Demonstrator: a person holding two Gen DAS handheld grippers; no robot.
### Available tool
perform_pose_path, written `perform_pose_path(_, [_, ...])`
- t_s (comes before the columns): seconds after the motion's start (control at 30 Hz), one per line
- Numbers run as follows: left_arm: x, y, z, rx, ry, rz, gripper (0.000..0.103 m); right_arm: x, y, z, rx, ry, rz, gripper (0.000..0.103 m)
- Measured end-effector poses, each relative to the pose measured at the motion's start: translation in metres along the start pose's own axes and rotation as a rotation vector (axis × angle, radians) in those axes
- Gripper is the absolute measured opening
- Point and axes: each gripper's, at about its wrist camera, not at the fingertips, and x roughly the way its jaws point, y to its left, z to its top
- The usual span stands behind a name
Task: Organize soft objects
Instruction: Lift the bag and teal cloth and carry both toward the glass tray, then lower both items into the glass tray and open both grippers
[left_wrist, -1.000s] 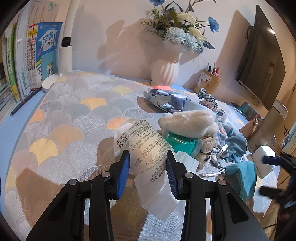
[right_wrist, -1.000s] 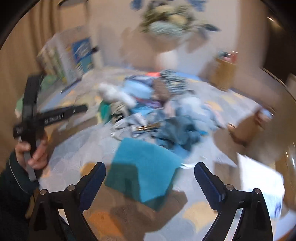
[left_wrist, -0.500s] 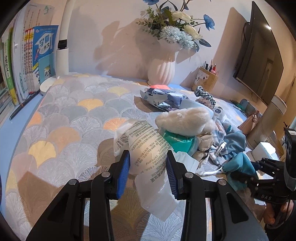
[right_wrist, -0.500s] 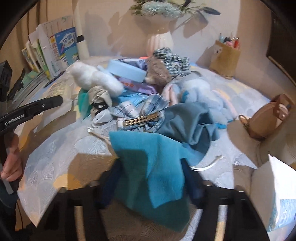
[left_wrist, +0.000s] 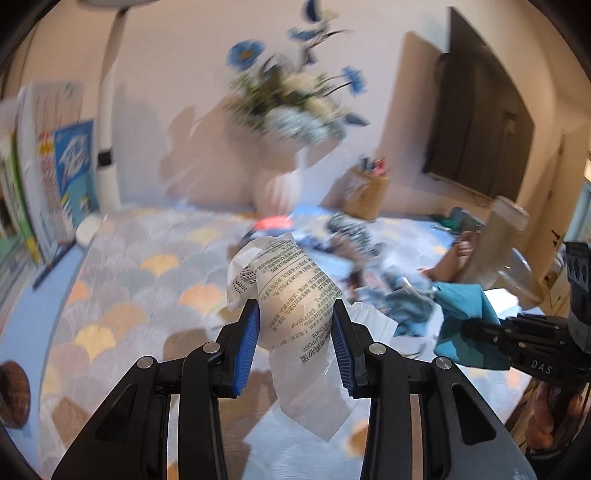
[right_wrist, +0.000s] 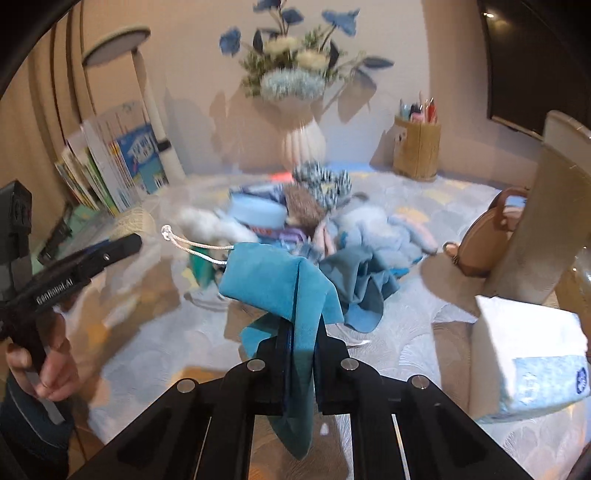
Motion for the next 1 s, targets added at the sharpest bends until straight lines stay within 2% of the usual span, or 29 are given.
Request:
perform_pose_path(0.2, [-0.019, -0.051, 0.015, 0.065, -0.053, -0.082, 0.035, -0.059, -0.006, 0.004, 0.013, -0.117, -0.024, 0.009])
perform_pose_path(0.4, [-0.024, -0.124, 0.024, 0.176, -0.060, -0.200, 0.035, -0.113, -0.047, -0.006, 0.068, -0.181, -0.083, 0.009])
perform_pose_path(0.57, [-0.014, -0.201, 0.021, 0.277, 0.005, -0.337, 0.035, -0.148, -0.111, -0.037, 0.178, -0.192, -0.181, 0.009])
perform_pose_path(0.67, [-0.004, -0.252, 0.028, 0.323, 0.058, -0.431, 0.035, -0.177, -0.155, -0.050, 0.263, -0.224, -0.266, 0.009])
perform_pose_path(0.73, [0.005, -0.286, 0.035, 0.361, 0.076, -0.465, 0.035, -0.192, -0.183, -0.050, 0.317, -0.239, -0.313, 0.009])
perform_pose_path(0.9, [0.043, -0.362, 0.056, 0.403, 0.098, -0.456, 0.035, -0.217, -0.264, -0.036, 0.466, -0.258, -0.387, 0.009])
perform_pose_path(1.0, [0.076, -0.395, 0.054, 0.423, 0.119, -0.385, 0.035, -0.210, -0.313, -0.028, 0.583, -0.223, -0.392, 0.009])
